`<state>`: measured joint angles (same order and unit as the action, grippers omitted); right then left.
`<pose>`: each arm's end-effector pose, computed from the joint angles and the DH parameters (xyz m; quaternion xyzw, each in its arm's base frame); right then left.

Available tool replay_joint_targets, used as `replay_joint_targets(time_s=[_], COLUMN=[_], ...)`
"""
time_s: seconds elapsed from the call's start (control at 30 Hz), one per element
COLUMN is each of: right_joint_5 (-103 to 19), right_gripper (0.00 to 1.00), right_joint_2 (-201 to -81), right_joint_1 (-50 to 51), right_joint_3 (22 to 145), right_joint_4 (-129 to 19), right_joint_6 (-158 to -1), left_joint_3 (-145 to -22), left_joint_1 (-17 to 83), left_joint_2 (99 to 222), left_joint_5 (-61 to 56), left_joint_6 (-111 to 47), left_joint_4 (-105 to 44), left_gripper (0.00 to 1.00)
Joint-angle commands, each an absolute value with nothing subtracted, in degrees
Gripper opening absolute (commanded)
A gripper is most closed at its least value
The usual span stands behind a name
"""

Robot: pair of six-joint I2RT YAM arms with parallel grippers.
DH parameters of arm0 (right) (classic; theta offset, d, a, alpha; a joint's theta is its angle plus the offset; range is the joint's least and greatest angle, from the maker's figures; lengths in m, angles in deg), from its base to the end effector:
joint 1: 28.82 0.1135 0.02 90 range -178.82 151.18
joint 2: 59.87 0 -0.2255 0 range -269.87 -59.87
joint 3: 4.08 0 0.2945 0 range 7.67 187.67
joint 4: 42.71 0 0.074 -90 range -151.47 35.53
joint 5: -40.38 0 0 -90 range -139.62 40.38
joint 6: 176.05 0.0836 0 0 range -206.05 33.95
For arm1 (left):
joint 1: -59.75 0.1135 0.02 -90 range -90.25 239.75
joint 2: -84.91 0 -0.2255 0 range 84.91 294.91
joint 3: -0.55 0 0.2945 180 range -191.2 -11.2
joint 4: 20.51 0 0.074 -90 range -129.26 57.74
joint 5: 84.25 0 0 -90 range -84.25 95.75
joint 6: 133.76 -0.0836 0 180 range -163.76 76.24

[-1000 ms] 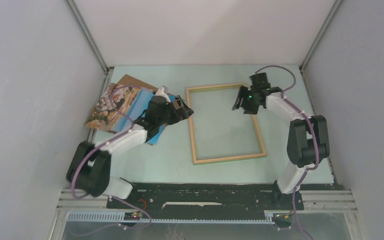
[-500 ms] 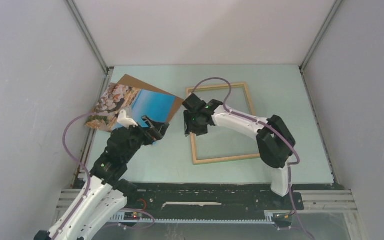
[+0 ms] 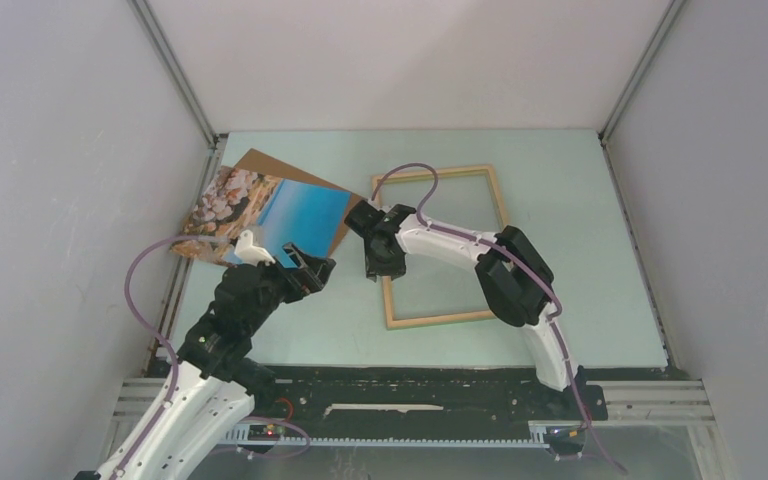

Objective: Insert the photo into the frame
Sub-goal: Pick up the photo frame from the center of the board.

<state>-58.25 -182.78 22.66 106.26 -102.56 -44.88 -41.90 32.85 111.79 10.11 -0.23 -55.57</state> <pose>0.3071 0.3656 0.0894 -0.0771 0.9825 0.0589 0.1590 0.2266 -0.1078 0.2420 -0.1397 0.8042 -0.3072 0.4892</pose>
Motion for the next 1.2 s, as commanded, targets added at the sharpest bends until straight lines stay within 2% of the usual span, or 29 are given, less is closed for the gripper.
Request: replay_joint_targets(time_s=[0.0, 0.4, 0.6, 0.63, 0.7, 0.87, 1.17], right_joint_5=[-61.24, -62.37, -63.50, -62.82, -61.15, -56.11, -53.61], right_gripper=[0.49, 0.40, 0.14, 0.05, 0.00, 0.00, 0.00], right_joint_2=[-184.31, -186.79, -182.34, -178.53, -174.64, -164.15, -155.46], right_joint_1=[22.99, 22.70, 22.47, 22.05, 21.33, 19.57, 17.69], right_joint_3=[109.50, 110.68, 107.80, 105.13, 101.40, 91.18, 84.83], right_joint_4=[-104.26, -103.94, -102.53, -100.80, -98.64, -92.52, -90.56], right_joint_6=[-43.27, -43.02, -43.83, -44.49, -45.50, -50.06, -53.73], left_joint_3=[-41.18, -43.85, -44.93, -45.20, -44.53, -39.12, -40.23], left_joint_1=[33.12, 33.20, 34.05, 35.54, 38.02, 44.08, 43.73], left_joint_2=[111.38, 112.12, 114.48, 116.04, 117.86, 126.53, 158.99], left_joint_5=[10.58, 11.47, 12.08, 10.99, 7.98, -3.65, -19.34], left_joint_6=[-1.50, -2.27, -1.28, -0.11, 1.98, 11.11, 20.46], left_joint_4=[-55.42, -56.47, -55.29, -53.98, -50.14, -33.47, 4.12], left_gripper=[1.00, 1.00, 1.00, 1.00, 1.00, 1.00, 1.00])
